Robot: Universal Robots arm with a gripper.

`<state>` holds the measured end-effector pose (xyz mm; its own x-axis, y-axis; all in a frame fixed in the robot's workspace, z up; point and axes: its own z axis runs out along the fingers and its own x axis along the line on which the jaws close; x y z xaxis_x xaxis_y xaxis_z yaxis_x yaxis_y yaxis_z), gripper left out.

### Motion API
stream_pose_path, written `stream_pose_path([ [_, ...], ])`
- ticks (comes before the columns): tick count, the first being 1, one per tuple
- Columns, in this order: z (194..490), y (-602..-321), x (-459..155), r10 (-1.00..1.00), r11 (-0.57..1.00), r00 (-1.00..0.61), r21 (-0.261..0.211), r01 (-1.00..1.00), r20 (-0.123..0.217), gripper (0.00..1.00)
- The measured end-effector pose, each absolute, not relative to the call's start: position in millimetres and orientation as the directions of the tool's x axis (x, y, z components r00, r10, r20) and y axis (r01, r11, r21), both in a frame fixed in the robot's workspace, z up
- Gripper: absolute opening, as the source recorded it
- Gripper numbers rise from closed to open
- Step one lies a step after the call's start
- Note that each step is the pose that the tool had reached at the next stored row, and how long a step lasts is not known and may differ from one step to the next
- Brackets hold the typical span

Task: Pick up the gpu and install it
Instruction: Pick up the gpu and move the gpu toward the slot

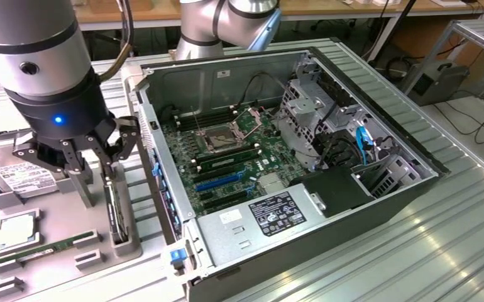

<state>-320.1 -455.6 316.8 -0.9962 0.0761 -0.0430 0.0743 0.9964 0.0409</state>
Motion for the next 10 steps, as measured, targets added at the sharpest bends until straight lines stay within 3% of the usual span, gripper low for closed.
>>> stream_pose_path([
  [10, 293.6, -455.4, -320.2, 0.077, 0.996, -0.996, 0.041, 0.075, -0.043, 0.36],
])
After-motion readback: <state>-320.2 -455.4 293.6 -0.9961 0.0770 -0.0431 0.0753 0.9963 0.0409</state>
